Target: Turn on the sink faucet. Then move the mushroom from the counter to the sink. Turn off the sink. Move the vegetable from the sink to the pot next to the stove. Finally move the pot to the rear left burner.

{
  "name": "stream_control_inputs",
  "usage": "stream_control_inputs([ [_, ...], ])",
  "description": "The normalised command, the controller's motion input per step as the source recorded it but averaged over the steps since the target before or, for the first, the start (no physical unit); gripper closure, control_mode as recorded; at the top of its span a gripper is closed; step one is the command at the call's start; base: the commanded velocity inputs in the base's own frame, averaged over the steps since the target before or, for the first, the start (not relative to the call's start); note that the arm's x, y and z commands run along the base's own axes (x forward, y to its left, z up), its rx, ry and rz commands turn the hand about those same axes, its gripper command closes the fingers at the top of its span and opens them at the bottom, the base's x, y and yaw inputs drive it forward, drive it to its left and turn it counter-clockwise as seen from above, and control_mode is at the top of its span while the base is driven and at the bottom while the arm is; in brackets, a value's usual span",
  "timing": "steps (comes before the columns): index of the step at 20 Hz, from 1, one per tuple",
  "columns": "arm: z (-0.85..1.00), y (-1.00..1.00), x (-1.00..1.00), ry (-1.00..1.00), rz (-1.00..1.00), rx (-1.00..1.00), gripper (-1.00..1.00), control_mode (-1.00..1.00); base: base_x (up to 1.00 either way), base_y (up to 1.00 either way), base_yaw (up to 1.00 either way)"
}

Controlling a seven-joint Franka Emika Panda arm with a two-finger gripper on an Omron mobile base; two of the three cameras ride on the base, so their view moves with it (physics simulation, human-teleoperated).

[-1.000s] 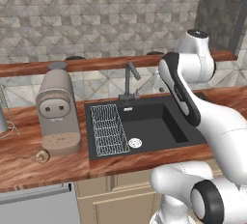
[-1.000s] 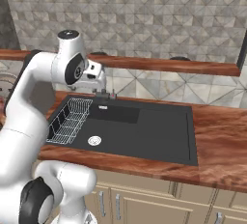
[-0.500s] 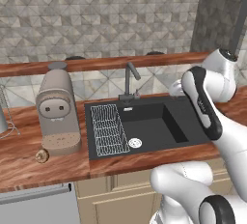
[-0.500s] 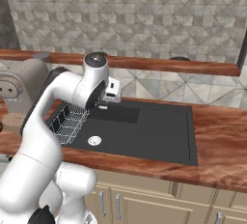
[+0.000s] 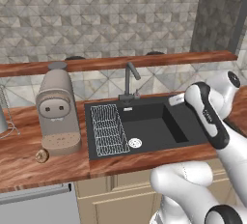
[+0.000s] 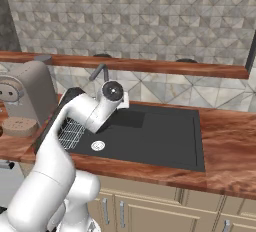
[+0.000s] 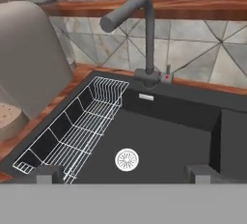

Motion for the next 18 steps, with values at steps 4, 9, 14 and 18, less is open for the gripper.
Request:
stream_control_inputs([
  [4, -0.22, -0.05, 0.40, -0.16, 0.23, 0.06, -1.00, -1.00, 0.00, 0.00, 0.00],
  [9, -0.03, -0.10, 0.41, -0.02, 0.16, 0.04, -1.00, -1.00, 0.00, 0.00, 0.00],
  [14, 0.00, -0.06, 0.69, 0.00, 0.11, 0.04, -1.00, -1.00, 0.00, 0.00, 0.00],
  [18, -0.13, -0.02, 0.64, 0.00, 0.07, 0.00, -1.00, -1.00, 0.00, 0.00, 0.00],
])
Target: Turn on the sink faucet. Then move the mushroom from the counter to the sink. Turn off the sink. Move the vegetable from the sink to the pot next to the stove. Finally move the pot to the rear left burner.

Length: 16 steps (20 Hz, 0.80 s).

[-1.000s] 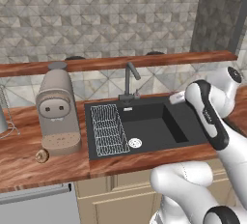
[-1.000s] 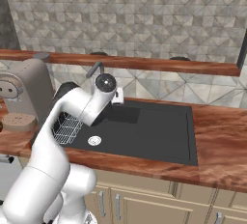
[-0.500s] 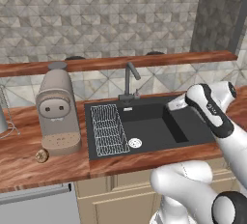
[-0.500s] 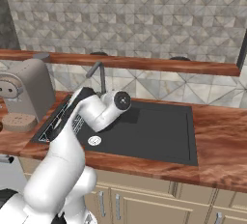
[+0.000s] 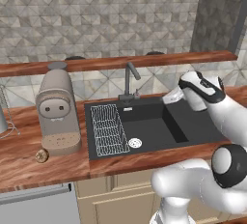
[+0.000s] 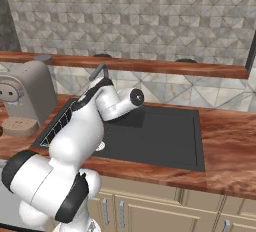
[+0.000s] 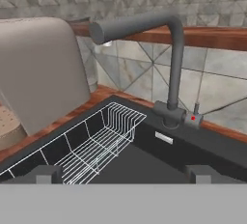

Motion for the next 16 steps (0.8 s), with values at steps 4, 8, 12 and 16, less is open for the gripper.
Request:
stream_control_inputs([
  [4, -0.26, -0.06, 0.48, -0.09, 0.10, 0.00, -1.00, -1.00, 0.00, 0.00, 0.00],
  [8, -0.26, -0.12, 0.31, -0.18, 0.16, 0.00, -1.00, -1.00, 0.00, 0.00, 0.00],
  [12, -0.05, -0.03, 0.08, -0.15, 0.18, 0.00, -1.00, -1.00, 0.00, 0.00, 0.00],
  [16, -0.02, 0.00, 0.16, -0.13, 0.13, 0.00, -1.00, -1.00, 0.00, 0.00, 0.00],
])
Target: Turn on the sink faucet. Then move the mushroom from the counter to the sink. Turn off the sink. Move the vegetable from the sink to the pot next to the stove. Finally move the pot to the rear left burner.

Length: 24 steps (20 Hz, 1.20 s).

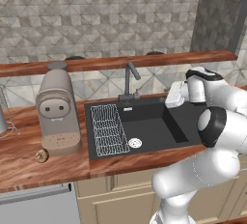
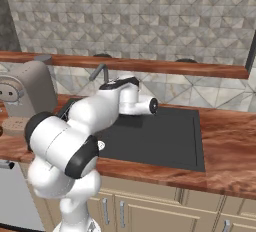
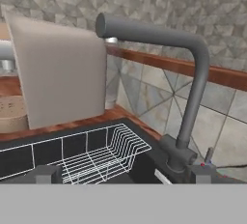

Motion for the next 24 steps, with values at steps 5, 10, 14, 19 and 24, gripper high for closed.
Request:
stream_control_inputs([
  [5, -0.01, 0.11, 0.31, -0.11, 0.04, 0.00, -1.00, -1.00, 0.00, 0.00, 0.00],
  [10, -0.04, 0.14, 0.31, -0.08, 0.03, 0.00, -1.00, -1.00, 0.00, 0.00, 0.00],
  [14, -0.08, 0.12, 0.26, 0.00, 0.02, 0.00, -1.00, -1.00, 0.00, 0.00, 0.00],
  [19, -0.05, 0.11, 0.36, 0.00, 0.01, 0.00, -1.00, -1.00, 0.00, 0.00, 0.00],
  [24, -0.12, 0.10, 0.39, 0.00, 0.00, 0.00, -1.00, -1.00, 0.00, 0.00, 0.00],
])
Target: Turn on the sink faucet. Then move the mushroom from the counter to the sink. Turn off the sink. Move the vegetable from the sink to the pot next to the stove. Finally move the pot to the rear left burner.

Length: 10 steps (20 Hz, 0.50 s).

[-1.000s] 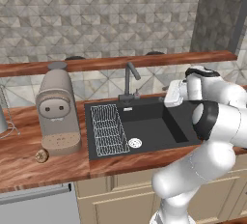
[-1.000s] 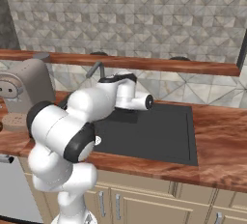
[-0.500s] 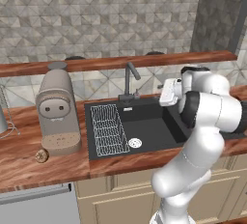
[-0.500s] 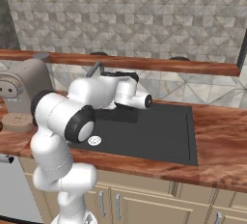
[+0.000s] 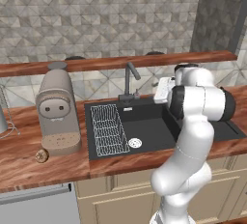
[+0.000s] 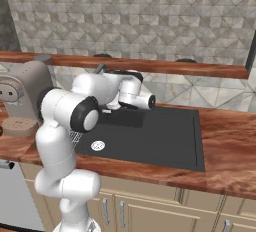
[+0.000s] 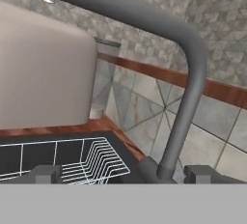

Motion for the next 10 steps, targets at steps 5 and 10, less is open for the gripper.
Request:
stream_control_inputs([
  [5, -0.19, 0.05, 0.36, 0.00, 0.01, 0.00, -1.00, -1.00, 0.00, 0.00, 0.00],
  [10, -0.13, 0.00, 0.38, 0.00, 0.01, 0.00, -1.00, -1.00, 0.00, 0.00, 0.00],
])
